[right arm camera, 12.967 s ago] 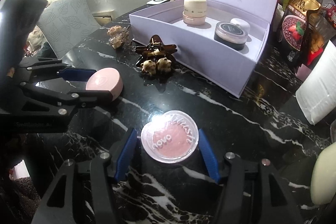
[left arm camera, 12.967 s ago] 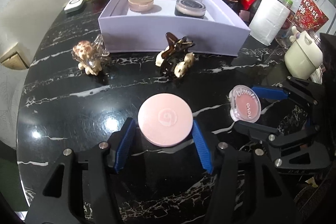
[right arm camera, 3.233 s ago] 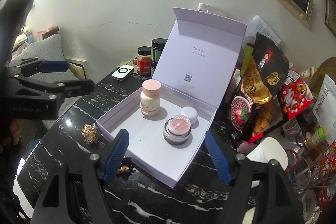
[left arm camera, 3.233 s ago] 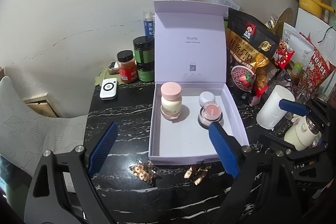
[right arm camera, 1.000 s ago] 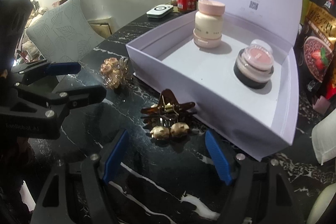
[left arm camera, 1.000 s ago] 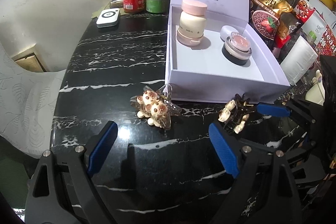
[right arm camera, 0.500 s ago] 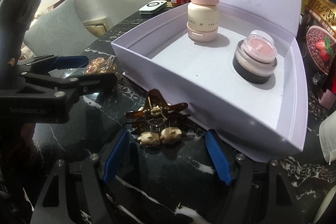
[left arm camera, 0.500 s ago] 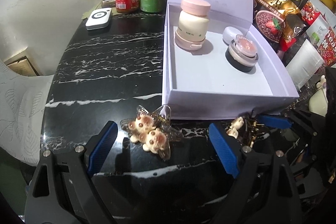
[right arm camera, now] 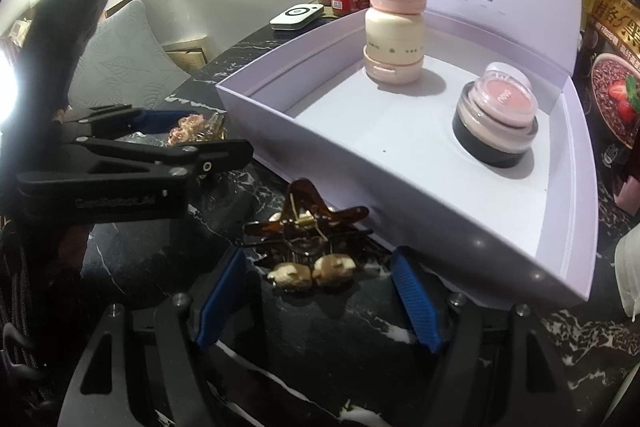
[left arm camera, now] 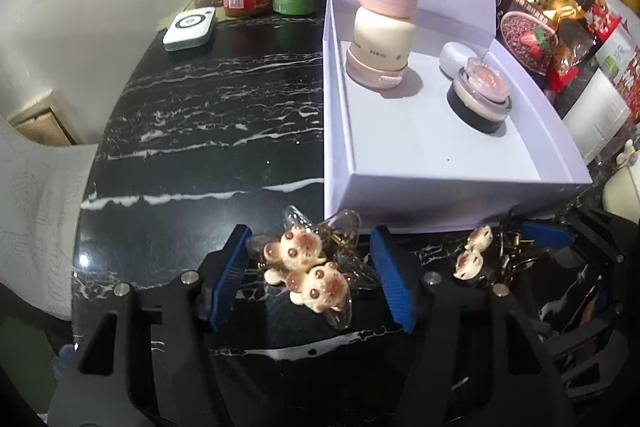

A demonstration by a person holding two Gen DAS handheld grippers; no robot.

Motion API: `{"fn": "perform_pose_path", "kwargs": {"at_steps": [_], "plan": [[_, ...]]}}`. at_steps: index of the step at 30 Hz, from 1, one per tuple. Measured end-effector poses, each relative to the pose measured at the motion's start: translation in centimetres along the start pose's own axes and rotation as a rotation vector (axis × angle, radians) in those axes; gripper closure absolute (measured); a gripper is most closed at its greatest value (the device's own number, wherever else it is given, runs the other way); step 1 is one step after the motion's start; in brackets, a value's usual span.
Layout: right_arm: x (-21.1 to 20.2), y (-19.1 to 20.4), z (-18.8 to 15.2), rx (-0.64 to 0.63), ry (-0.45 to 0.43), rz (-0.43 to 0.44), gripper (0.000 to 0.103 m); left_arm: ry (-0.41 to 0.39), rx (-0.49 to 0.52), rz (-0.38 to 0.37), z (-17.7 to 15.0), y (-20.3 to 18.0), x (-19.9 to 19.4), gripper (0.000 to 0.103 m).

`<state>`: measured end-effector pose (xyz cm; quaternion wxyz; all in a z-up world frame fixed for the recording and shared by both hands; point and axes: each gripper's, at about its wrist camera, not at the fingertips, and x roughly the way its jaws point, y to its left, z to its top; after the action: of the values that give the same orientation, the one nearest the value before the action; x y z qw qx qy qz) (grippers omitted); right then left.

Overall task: Organize objects
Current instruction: 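Grasp the star bear clip with left tool while right tool grasps claw clip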

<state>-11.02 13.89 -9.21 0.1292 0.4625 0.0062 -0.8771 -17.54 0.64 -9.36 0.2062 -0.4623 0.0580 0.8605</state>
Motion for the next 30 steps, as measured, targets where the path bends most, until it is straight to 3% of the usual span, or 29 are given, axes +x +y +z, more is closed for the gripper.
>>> {"fn": "perform_pose_path", "kwargs": {"at_steps": [3, 16, 30], "plan": [[-0.1, 0.2, 0.0, -0.012, -0.009, -0.002, 0.043, 0.001, -0.002, -0.008, -0.3, 0.1, -0.1, 0.043], [-0.9, 0.3, -1.1, -0.035, 0.002, 0.015, 0.043, 0.021, 0.036, -0.039, -2.5, -1.4, -1.5, 0.044], [-4.4, -0.1, -6.2, -0.074, 0.012, -0.008, 0.043, 0.030, 0.110, -0.127, -5.7, -6.2, -3.1, 0.052]]}}
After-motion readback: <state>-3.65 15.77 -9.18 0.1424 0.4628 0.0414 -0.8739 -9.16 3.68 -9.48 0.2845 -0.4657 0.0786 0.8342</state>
